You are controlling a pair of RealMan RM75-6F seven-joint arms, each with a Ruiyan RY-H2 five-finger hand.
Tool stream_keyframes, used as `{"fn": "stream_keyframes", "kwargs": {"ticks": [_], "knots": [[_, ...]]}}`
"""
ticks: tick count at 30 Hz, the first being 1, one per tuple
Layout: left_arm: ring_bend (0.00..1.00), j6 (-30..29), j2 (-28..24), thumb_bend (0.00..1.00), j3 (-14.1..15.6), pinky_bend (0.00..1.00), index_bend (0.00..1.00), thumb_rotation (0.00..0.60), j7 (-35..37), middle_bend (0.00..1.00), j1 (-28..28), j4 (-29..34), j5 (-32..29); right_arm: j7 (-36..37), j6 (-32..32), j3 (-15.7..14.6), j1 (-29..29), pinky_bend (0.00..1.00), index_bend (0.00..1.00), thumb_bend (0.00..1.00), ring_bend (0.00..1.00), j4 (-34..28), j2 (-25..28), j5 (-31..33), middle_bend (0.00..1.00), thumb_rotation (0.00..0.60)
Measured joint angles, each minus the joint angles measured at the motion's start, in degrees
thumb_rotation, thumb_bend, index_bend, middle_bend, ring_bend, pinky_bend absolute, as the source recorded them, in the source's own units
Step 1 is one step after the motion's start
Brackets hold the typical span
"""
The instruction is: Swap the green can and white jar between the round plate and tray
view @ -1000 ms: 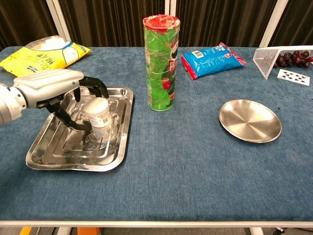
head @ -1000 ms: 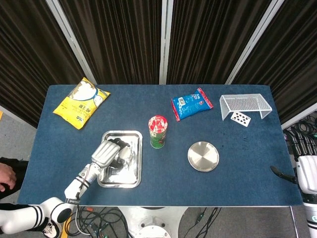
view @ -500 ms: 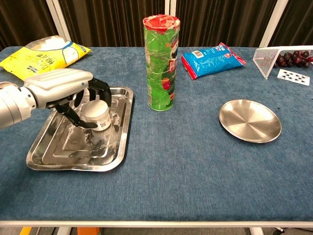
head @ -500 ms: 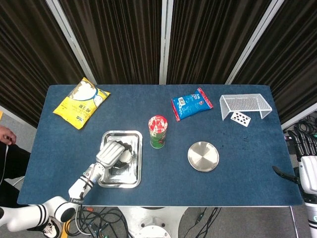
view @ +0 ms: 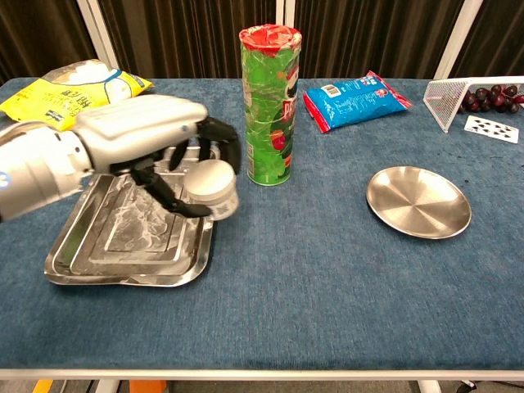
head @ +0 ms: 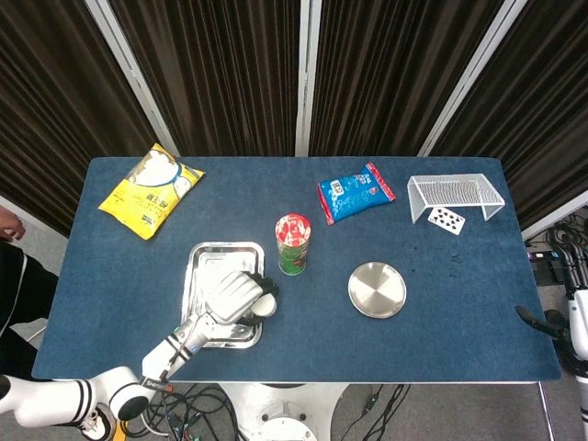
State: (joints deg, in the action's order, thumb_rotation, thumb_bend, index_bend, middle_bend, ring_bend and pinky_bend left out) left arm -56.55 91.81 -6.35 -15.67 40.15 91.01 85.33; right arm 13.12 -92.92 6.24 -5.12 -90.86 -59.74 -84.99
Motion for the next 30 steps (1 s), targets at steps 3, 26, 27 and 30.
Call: {"fn": "stream_keyframes", "kwargs": {"ticks": [3,26,27,30], "knots": [[0.47,1.1,2.1,0.26,-0.5,0.61,0.45,0.600,-0.8,0.46,1.7,-0.4,0.2,0.9,-0.5,0.4,0.6,0.07,0.00,0.03,0.00,0.8,0.0,0.6,0.00,0.600],[0.43,5.6,16.9,0.21,-1.8,0.59,0.37,0.600,-0.9,0.39,11.5,-18.2,1.5,7.7,-1.3,2.2,3.3,0.07,0.00,0.04,0.00,5.4,-0.8,2.0,0.00,0.600],[0.42,5.5,16.9,0.20,-1.6,0.59,0.35,0.600,-0.4,0.38,11.5,-18.3,1.7,7.8,-1.3,2.3,3.3,0.07,0.00,0.04,0.00,5.6,-1.0,2.0,0.00,0.600],[0.38,4.6,16.8,0.18,-0.9,0.57,0.31,0.600,1.0,0.35,11.6,-18.7,2.6,7.9,-1.2,2.4,3.3,0.07,0.00,0.04,0.00,5.7,-1.1,1.9,0.00,0.600]]}}
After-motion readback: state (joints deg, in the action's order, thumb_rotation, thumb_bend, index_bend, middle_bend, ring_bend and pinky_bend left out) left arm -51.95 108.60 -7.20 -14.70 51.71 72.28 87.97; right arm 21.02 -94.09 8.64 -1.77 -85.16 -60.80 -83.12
